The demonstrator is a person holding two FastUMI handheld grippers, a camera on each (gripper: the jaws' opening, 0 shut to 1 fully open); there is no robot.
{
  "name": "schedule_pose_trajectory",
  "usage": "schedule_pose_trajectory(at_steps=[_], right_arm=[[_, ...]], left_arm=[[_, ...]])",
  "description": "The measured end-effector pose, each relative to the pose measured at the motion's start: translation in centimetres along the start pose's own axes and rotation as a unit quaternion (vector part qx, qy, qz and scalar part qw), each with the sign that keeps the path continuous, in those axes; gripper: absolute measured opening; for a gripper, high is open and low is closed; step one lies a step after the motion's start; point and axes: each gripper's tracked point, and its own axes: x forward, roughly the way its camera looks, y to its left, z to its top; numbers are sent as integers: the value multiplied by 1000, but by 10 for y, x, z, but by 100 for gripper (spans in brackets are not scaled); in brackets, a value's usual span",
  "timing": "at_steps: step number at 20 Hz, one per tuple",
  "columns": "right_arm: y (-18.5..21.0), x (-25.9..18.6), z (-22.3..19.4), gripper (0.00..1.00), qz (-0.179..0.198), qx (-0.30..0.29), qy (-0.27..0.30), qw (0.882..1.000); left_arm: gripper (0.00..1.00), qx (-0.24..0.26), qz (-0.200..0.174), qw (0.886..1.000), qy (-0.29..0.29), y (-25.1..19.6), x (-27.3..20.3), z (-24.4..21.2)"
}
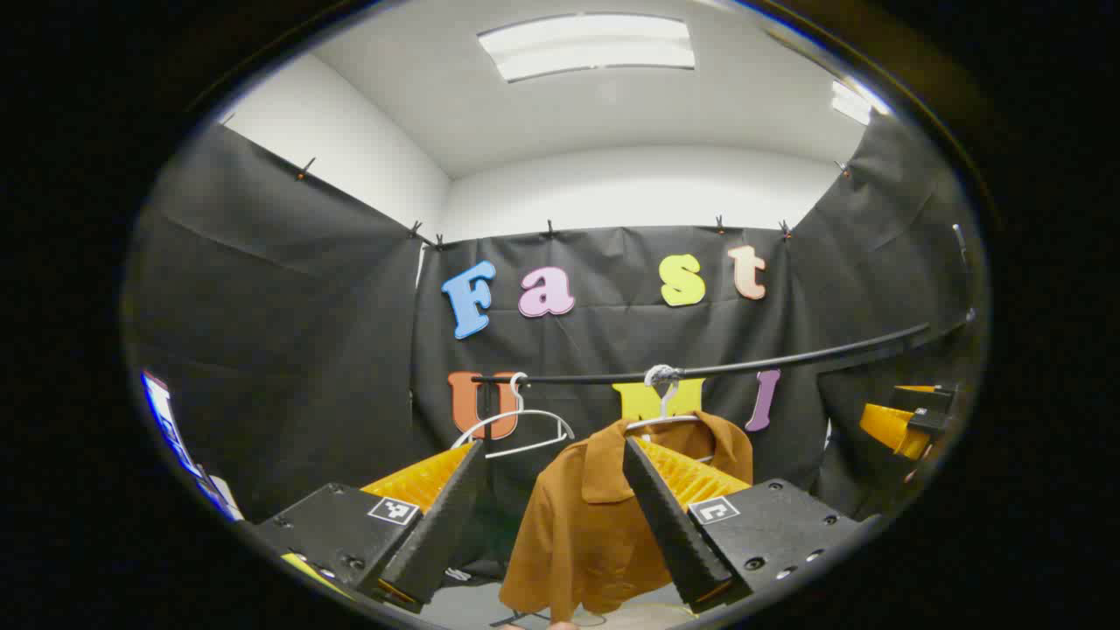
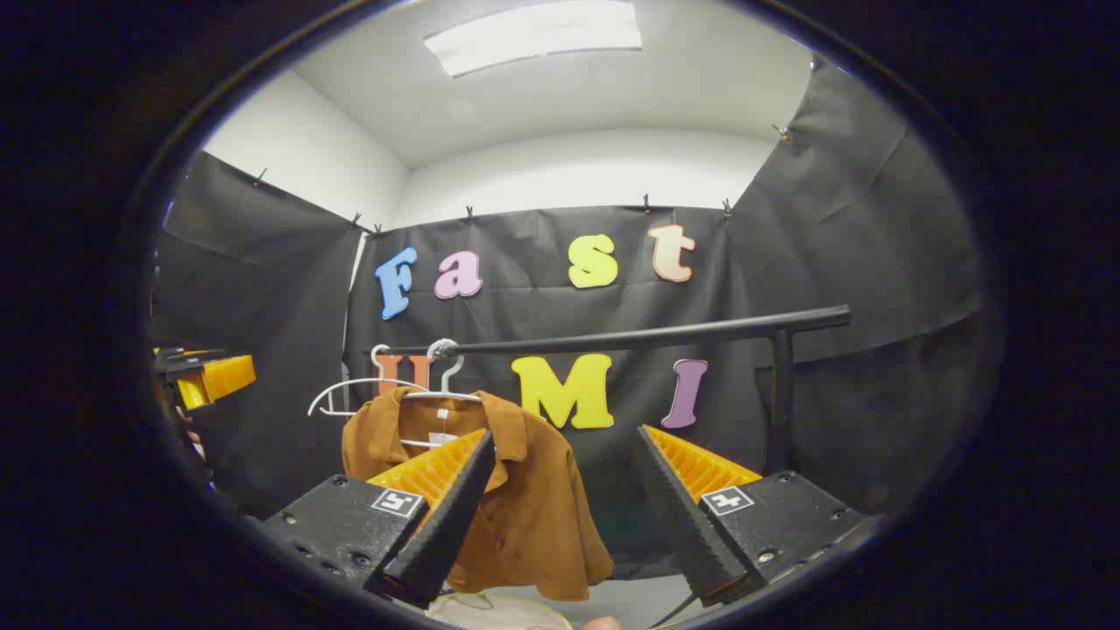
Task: Grasp the clothes on the hanger with both hands and then place them into the laundry hamper below.
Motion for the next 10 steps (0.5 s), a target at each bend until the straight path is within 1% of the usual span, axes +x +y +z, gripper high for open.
schedule_pose_trajectory(at_steps=[1, 2, 4, 7, 10], right_arm=[[-7, 2, -3, 99, 1, 3, 7, 1000], [-9, 2, -4, 99, 11, 5, 10, 1000], [-14, 4, 5, 100, 20, 7, -3, 1000], [-24, 8, 0, 100, 19, 10, -1, 1000], [-27, 11, -3, 99, 11, 9, 2, 1000]], left_arm=[[100, 10, 6, 1000, -6, -6, -1, 5], [100, 18, 11, 1000, -12, -11, -2, 8], [100, 18, 15, 999, -21, -26, 0, 13], [99, 17, 11, 1000, -12, -39, 5, 12], [99, 19, 4, 1000, -11, -39, 13, 12]])
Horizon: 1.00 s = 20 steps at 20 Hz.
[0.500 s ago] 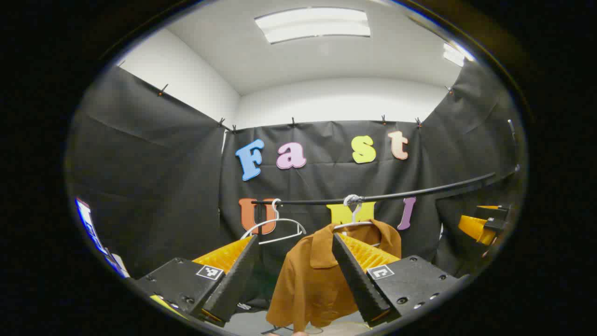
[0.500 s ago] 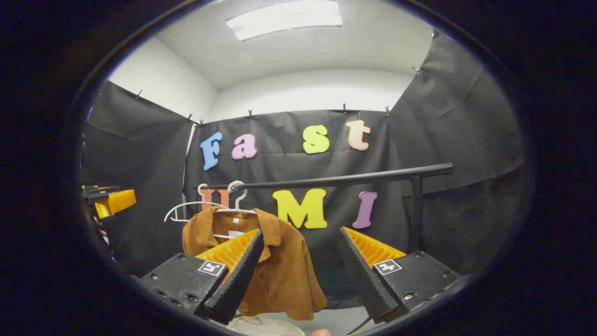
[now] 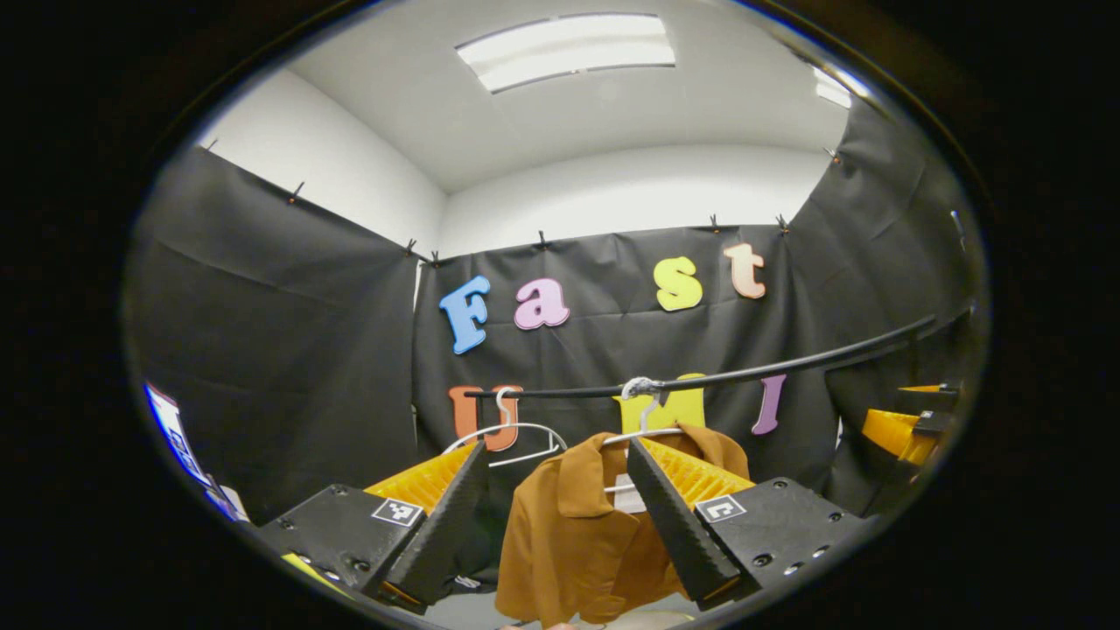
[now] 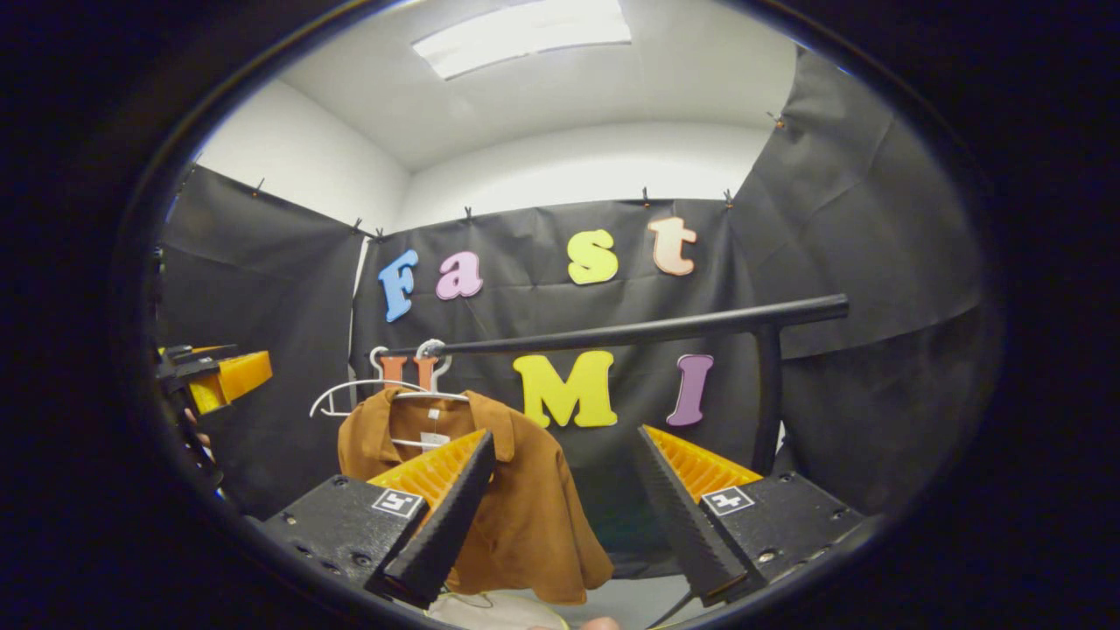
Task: Grasp the clothes on the hanger with both hands and then place them into the laundry hamper below.
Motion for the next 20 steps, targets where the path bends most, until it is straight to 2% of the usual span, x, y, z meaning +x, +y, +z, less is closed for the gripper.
schedule_pose_trajectory(at_steps=[4, 10, 17, 20], right_arm=[[5, 11, -9, 100, -29, 11, 4, 1000], [25, 29, -29, 99, -47, 4, 21, 999], [53, 57, -74, 99, -55, 11, 70, 996], [68, 67, -95, 100, -54, 15, 93, 994]], left_arm=[[98, 5, -23, 1000, -5, 7, 12, -4], [99, -1, -46, 999, 21, 17, 27, -33], [99, -34, -87, 994, 60, 13, 41, -81], [99, -59, -109, 987, 105, 8, 47, -120]])
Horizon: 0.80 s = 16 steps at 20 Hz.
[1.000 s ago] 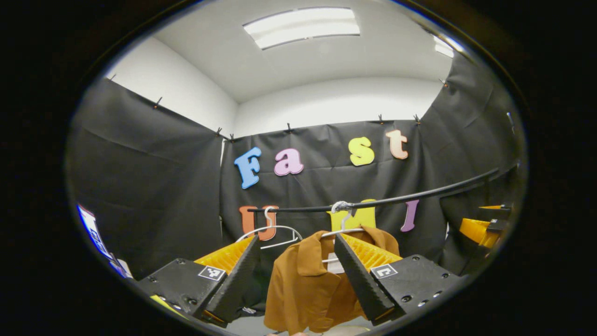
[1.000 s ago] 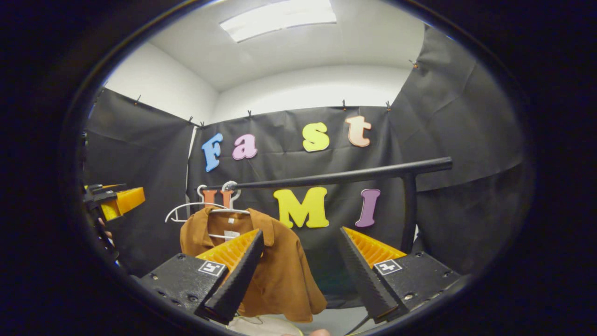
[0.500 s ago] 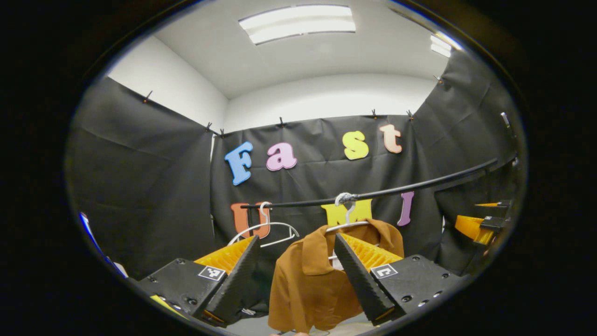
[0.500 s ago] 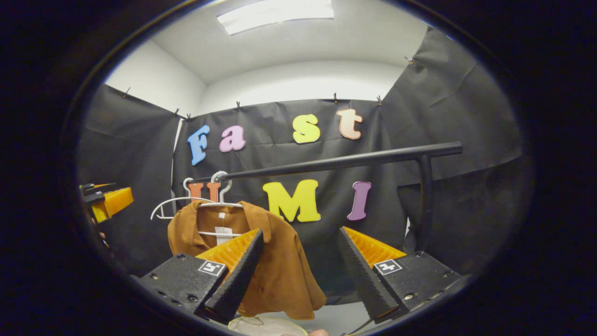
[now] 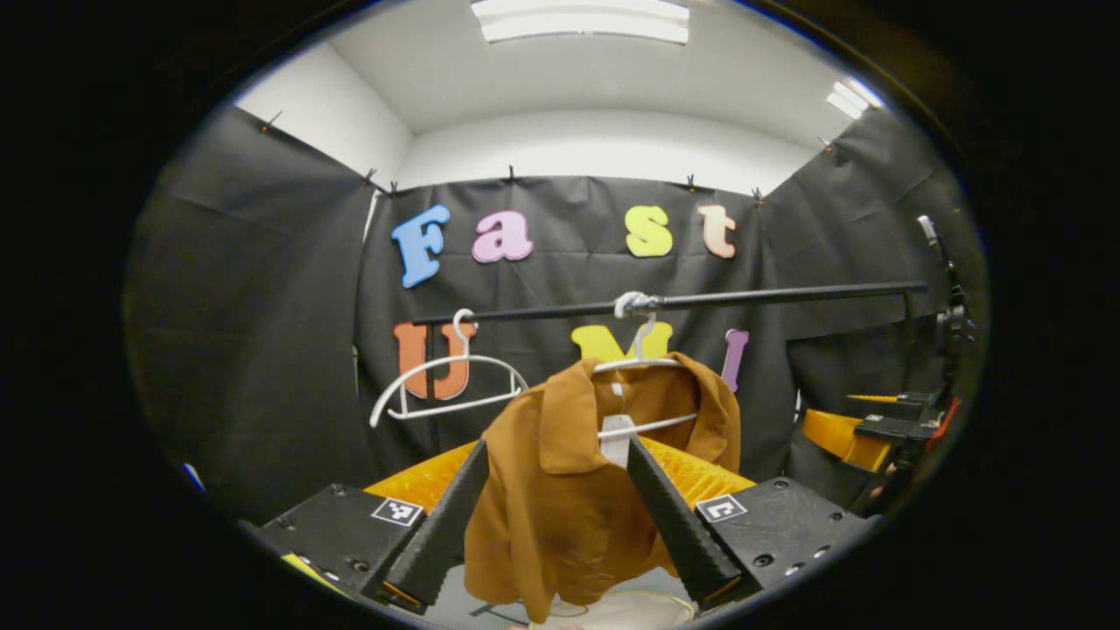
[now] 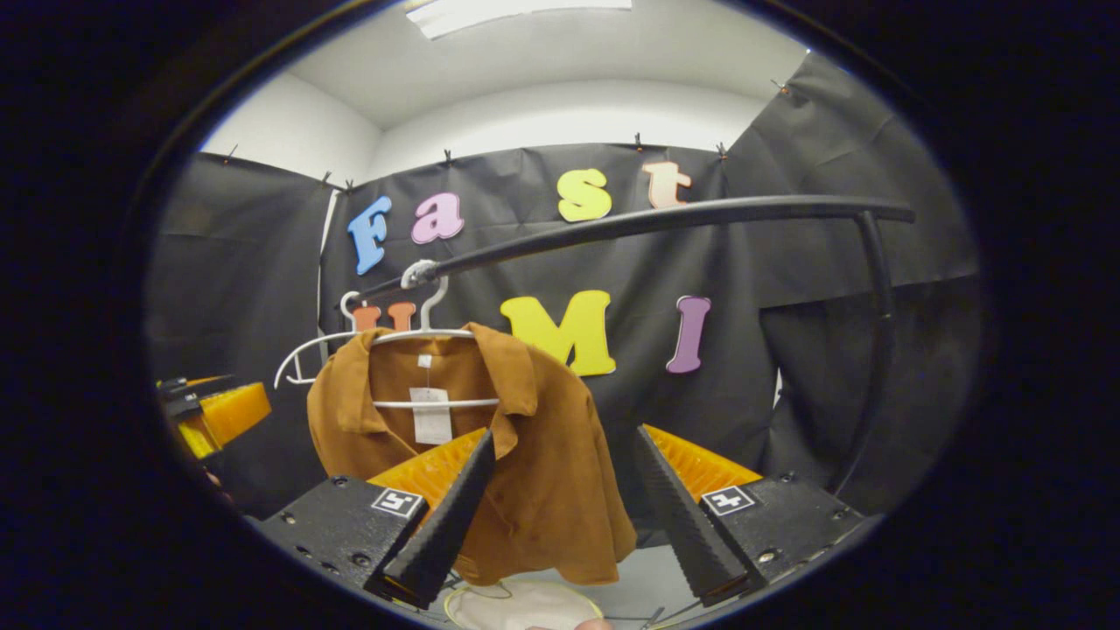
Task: Grasp the clothes on the hanger with both hands and then place them into the laundry hamper below.
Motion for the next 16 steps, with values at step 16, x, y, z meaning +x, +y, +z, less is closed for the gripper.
schedule_pose_trajectory(at_steps=[16], right_arm=[[35, 110, -52, 99, 57, 79, 91, 991]], left_arm=[[100, -117, -15, 988, 99, -25, 83, -63]])
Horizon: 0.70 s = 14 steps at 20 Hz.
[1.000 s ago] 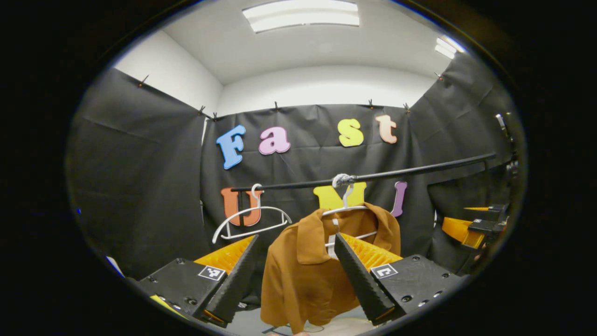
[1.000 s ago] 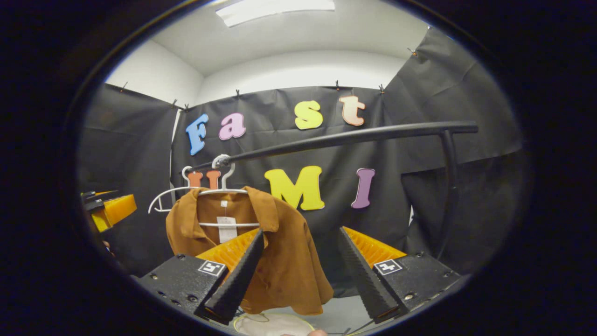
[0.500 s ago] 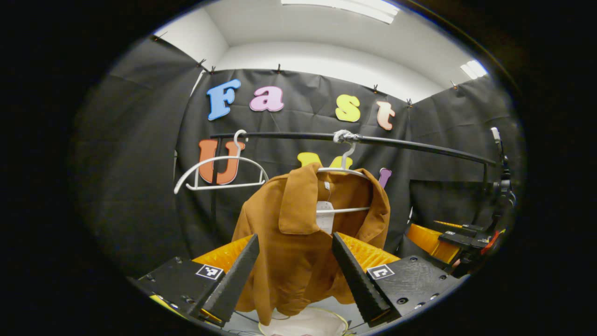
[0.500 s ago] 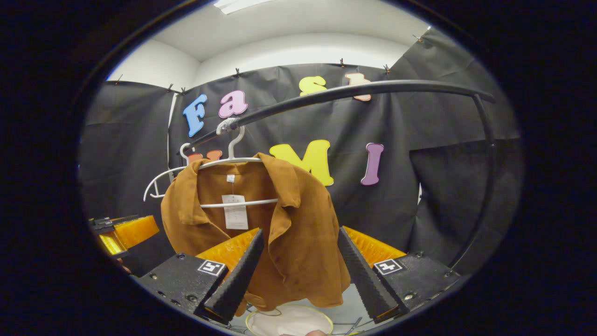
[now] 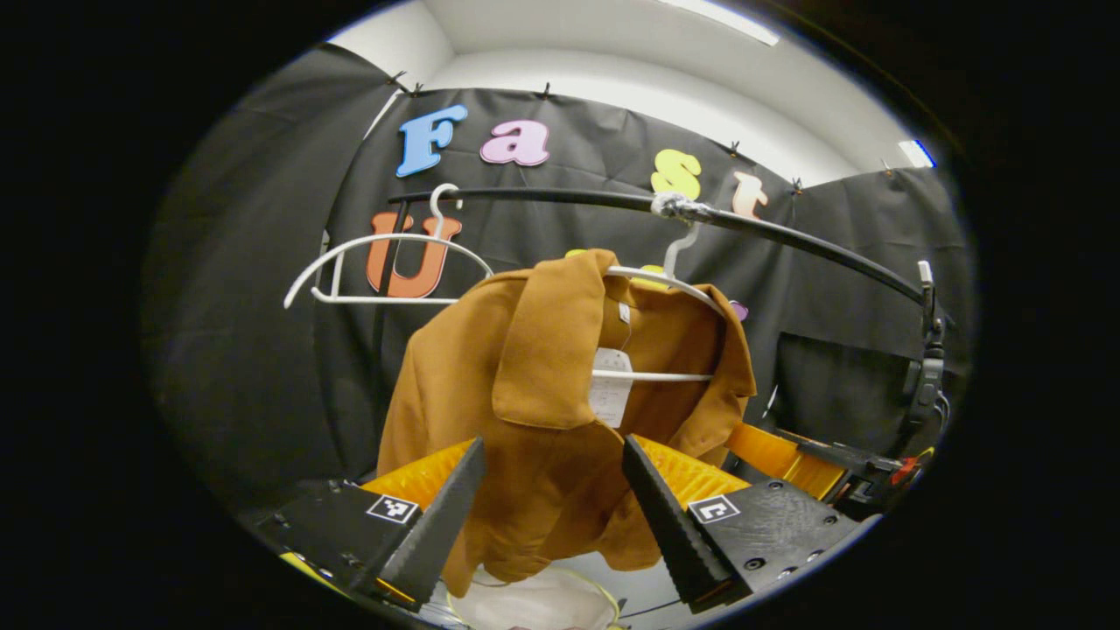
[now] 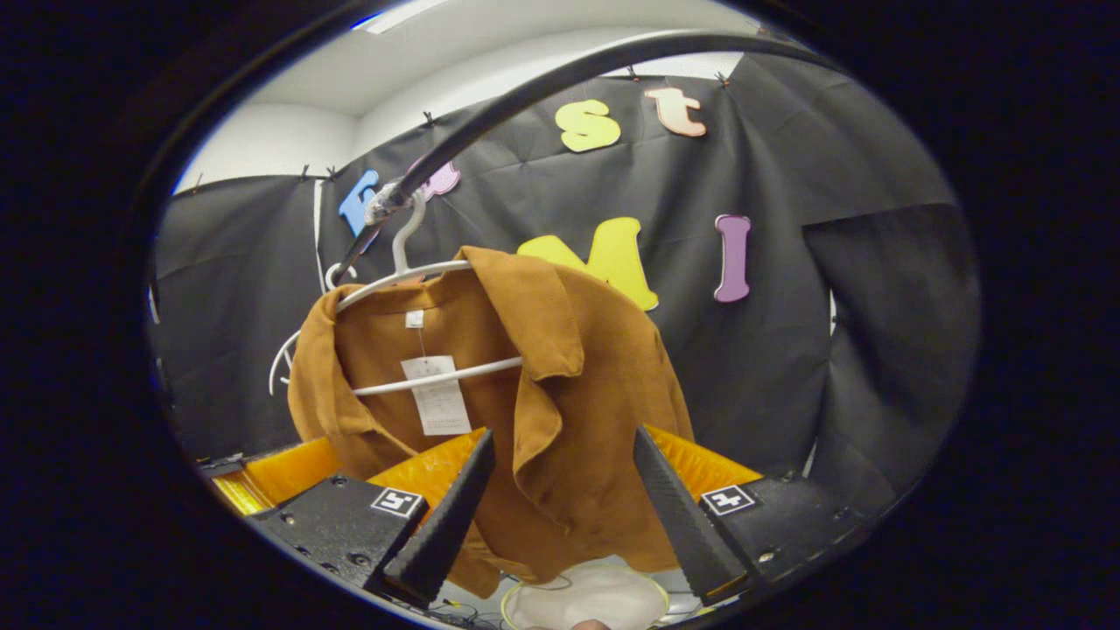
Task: Grasp the clothes on the hanger with both hands and then place them into the laundry hamper below.
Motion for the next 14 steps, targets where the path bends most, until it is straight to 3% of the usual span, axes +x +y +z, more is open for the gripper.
schedule_pose_trajectory(at_steps=[4, 8, 10, 14], right_arm=[[0, 27, 1, 99, 31, 22, 14, 999], [-4, 53, -1, 100, 38, 31, 26, 998], [-2, 63, -1, 99, 43, 34, 32, 998], [1, 78, -4, 100, 41, 31, 37, 998]], left_arm=[[100, -21, 31, 999, 5, -5, 24, -3], [96, -39, 74, 996, 13, 4, 52, -10], [100, -45, 96, 994, 14, 13, 62, -12], [96, -52, 119, 991, 5, 19, 76, -8]])
